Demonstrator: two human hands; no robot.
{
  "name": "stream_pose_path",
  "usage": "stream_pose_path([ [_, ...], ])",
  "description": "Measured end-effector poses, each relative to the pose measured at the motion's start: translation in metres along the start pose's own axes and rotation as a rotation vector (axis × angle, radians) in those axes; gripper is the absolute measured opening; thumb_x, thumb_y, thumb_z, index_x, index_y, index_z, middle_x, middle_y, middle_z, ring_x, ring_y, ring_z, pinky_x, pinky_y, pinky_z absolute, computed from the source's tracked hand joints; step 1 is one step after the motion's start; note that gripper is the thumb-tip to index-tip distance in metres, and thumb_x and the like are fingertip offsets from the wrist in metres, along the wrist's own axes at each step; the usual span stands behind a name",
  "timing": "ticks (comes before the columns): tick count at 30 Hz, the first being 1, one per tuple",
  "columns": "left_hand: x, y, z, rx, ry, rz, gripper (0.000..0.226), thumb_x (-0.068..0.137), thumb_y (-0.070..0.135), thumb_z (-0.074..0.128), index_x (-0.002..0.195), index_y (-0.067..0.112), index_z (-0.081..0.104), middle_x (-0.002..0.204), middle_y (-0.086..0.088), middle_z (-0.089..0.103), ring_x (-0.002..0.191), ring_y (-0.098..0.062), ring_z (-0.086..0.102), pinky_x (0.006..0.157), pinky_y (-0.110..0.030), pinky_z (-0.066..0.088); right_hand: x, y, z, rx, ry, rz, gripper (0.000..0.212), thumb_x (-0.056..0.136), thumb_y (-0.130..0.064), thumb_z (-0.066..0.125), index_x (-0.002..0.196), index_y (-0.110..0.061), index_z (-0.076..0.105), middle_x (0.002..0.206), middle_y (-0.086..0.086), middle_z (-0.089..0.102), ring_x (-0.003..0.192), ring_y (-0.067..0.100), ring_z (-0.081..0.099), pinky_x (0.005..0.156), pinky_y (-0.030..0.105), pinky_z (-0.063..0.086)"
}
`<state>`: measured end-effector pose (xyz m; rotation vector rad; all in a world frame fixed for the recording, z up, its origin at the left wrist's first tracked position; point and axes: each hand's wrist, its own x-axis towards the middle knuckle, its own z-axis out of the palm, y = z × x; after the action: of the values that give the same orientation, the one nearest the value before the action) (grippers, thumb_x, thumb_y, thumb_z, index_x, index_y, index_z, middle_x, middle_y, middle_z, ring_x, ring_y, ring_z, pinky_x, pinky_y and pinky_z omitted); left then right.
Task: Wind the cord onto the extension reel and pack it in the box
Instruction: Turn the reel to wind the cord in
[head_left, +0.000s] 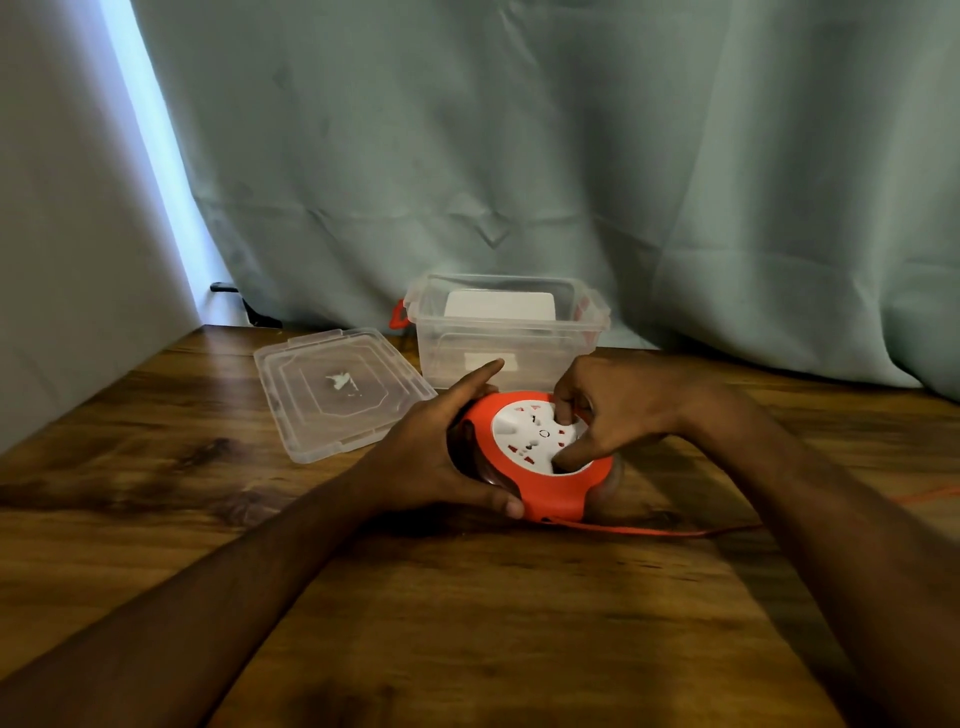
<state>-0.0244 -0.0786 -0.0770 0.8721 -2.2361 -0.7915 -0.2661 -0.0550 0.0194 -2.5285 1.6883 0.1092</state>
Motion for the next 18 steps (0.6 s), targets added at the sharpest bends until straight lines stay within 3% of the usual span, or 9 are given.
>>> stream_pose_path([
  [2,0.0,0.001,0.0,0.002,-0.005,-0.001,0.132,0.056,0.054,0.097,0.157,0.053,0.013,0.154,0.021,0.043,0.136,0.0,0.046,0.104,-0.013,0.045,-0.002,-0.002,0.0,-0.01,0.004,-0.018,0.037,0.074,-0.069,0.076,0.078,-0.033,0.065,0.077,-0.025,0.064,0.075,0.001,0.065,0.059,0.015,0.043],
  [5,-0.001,0.002,0.0,0.01,-0.018,0.007,0.134,0.054,0.056,0.098,0.157,0.053,0.013,0.155,0.02,0.044,0.139,-0.002,0.047,0.111,-0.026,0.047,-0.005,-0.007,0.002,-0.043,0.039,-0.008,0.045,0.074,-0.07,0.075,0.06,-0.034,0.054,0.052,-0.03,0.056,0.062,0.0,0.059,0.054,0.016,0.039],
  [9,-0.001,0.004,-0.001,-0.001,-0.019,0.011,0.134,0.053,0.057,0.097,0.158,0.051,0.014,0.154,0.018,0.045,0.139,-0.004,0.048,0.112,-0.034,0.049,0.0,-0.013,0.006,-0.037,0.057,0.019,0.052,0.076,-0.08,0.065,0.061,-0.031,0.056,0.059,-0.017,0.059,0.063,0.005,0.064,0.056,0.022,0.045],
  [13,-0.001,0.004,-0.001,-0.004,-0.013,0.007,0.133,0.054,0.056,0.097,0.158,0.051,0.015,0.153,0.018,0.047,0.137,-0.004,0.05,0.111,-0.033,0.05,0.001,-0.015,0.006,0.016,0.023,0.013,0.061,0.085,-0.078,0.056,0.06,-0.023,0.068,0.05,-0.015,0.062,0.054,0.005,0.064,0.053,0.019,0.041],
  [15,-0.001,0.004,-0.001,-0.002,-0.013,0.008,0.132,0.054,0.055,0.097,0.158,0.051,0.015,0.153,0.019,0.046,0.138,-0.004,0.049,0.111,-0.031,0.049,-0.001,-0.012,0.003,0.041,0.023,-0.009,0.054,0.09,-0.069,0.059,0.067,-0.023,0.075,0.06,-0.013,0.069,0.059,0.004,0.066,0.056,0.021,0.046],
  [18,-0.002,0.004,-0.002,-0.006,-0.009,0.008,0.132,0.054,0.054,0.098,0.156,0.055,0.015,0.155,0.019,0.044,0.139,-0.004,0.047,0.111,-0.027,0.048,-0.003,-0.002,-0.006,0.13,0.029,-0.055,0.016,0.093,-0.038,0.072,0.097,-0.024,0.078,0.099,-0.016,0.074,0.085,0.005,0.067,0.077,0.026,0.057],
])
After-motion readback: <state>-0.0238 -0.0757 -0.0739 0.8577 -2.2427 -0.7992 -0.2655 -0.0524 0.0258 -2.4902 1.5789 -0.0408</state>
